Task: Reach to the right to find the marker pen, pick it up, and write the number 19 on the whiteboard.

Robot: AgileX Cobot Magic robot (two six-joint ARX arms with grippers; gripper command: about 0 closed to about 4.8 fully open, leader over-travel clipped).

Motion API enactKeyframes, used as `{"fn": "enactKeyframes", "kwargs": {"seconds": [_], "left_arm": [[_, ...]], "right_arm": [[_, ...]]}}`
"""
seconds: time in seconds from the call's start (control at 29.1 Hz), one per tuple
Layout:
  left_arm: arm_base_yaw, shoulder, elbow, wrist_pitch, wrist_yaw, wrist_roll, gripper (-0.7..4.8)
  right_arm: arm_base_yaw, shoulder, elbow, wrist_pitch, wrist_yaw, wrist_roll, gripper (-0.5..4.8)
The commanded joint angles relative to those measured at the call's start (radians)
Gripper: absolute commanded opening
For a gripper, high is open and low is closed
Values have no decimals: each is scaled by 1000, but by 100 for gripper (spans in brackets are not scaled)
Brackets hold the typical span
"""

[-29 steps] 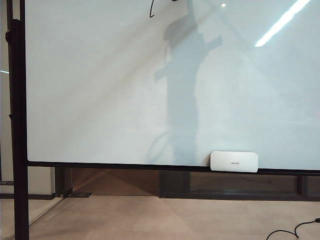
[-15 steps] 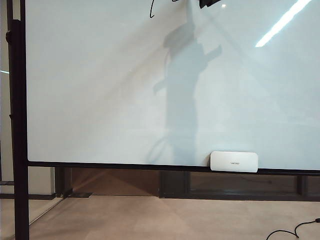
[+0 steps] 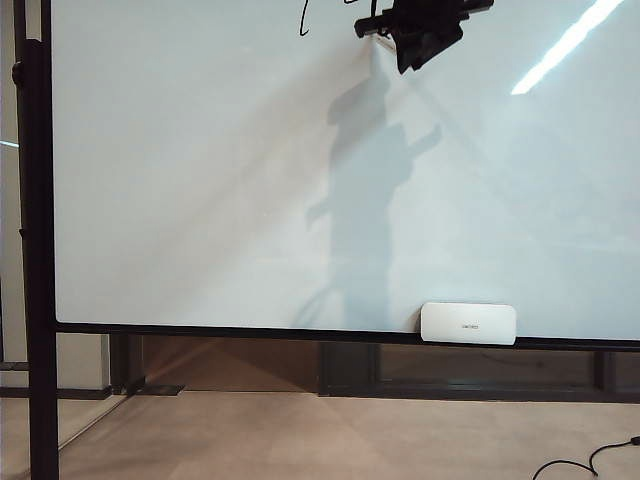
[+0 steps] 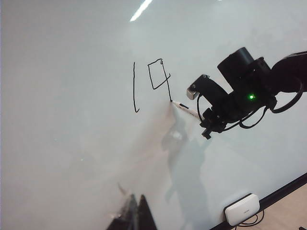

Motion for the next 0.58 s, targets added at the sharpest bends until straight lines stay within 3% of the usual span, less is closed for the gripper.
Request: {"fn": "enactKeyframes", "kwargs": {"seconds": [0.03,0.58], "left_arm": [[1,-2,1,3,2,-7,-5],[1,-1,1,3,2,-7,-5]], "right_arm": [[-7,6,2,13,31,21,-3],[-7,6,2,24,-43,-8,-3]]}}
